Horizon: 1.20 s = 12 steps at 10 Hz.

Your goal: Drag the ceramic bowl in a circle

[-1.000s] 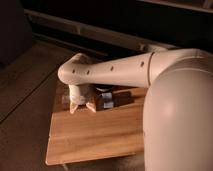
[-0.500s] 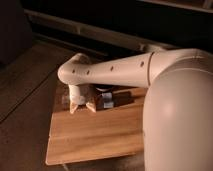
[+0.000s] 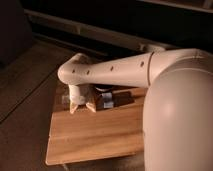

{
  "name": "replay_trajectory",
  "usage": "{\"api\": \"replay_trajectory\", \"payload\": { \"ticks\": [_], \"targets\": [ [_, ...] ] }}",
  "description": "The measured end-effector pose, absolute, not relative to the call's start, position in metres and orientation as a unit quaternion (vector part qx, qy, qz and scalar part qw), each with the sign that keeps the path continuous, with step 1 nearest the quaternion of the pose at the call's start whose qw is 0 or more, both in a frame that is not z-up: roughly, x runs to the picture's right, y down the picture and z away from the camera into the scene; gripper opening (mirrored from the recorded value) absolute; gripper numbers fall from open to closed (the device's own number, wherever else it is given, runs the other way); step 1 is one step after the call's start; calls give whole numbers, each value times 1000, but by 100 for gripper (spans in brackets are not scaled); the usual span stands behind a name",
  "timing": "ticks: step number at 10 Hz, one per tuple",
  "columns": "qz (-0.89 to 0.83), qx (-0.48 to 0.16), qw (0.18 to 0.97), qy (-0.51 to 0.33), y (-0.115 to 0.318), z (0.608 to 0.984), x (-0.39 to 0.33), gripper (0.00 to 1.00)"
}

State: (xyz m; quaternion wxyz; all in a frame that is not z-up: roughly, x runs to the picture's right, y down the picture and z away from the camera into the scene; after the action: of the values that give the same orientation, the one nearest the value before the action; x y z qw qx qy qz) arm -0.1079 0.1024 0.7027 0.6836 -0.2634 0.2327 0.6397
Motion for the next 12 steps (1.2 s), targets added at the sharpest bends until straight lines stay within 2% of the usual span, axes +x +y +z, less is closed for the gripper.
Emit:
{"api": "replay_trajectory", "payload": {
  "ticks": [7,9,10,12],
  "targets": [
    [641,-257,686,228,99,703,-107,65],
    [657,-224,695,186,70,708,-103,65],
    [663,-192,708,149,42,710,-94,65],
    [659,-167,725,111,20,708,-87,65]
  ]
}}
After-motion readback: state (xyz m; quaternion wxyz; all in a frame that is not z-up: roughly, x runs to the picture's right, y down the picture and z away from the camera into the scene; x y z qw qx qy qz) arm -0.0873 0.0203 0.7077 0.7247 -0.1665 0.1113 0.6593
